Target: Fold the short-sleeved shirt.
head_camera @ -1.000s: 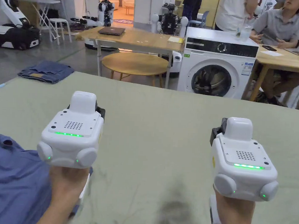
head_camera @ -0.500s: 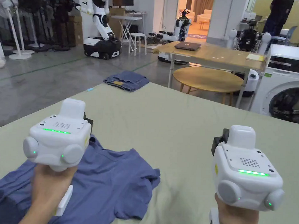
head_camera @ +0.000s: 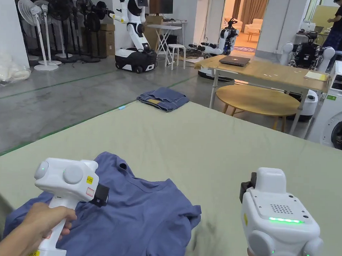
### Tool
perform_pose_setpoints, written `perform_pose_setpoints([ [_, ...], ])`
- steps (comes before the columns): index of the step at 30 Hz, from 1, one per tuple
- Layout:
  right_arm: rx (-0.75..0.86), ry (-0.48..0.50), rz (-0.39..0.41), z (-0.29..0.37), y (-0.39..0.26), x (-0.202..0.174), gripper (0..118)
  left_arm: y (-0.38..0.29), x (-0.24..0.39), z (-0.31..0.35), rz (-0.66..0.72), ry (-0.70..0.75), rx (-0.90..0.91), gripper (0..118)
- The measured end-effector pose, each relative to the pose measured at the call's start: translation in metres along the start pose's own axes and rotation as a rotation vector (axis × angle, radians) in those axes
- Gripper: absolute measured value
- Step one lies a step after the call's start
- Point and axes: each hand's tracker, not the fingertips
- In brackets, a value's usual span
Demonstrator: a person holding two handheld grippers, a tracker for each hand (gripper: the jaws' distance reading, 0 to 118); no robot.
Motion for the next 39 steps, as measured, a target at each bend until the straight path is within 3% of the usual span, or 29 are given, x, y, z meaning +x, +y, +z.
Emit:
perform_pose_setpoints([
  [2,-0.010,-0.011,0.010,-0.001,-0.003,0.005,0,0.000,0.000,-0.011,0.037,-0.013,-0.035,59],
  [6,-0.028,-0.029,0.029,-0.001,-0.008,0.015,0,0.001,0.007,-0.037,0.069,-0.045,-0.079,61],
  [10,-0.040,-0.053,0.037,0.001,-0.013,0.024,0,-0.013,0.028,-0.061,-0.088,0.051,-0.118,61],
  [12,-0.044,-0.065,0.035,0.003,-0.015,0.028,0,-0.018,0.039,-0.051,-0.100,0.077,-0.049,48],
  [15,-0.050,-0.079,0.025,0.004,-0.018,0.033,0,-0.020,0.033,-0.053,-0.088,0.030,-0.039,0],
  [22,-0.067,-0.094,-0.002,0.006,-0.023,0.040,0,-0.023,0.021,-0.046,-0.051,0.017,0.024,0],
  [30,-0.045,-0.121,-0.023,0.018,-0.019,0.055,0,0.016,0.024,0.023,0.033,-0.030,0.310,0],
  [39,-0.001,-0.184,-0.052,0.043,-0.008,0.091,0,0.085,0.076,0.118,-0.034,-0.139,0.616,0],
])
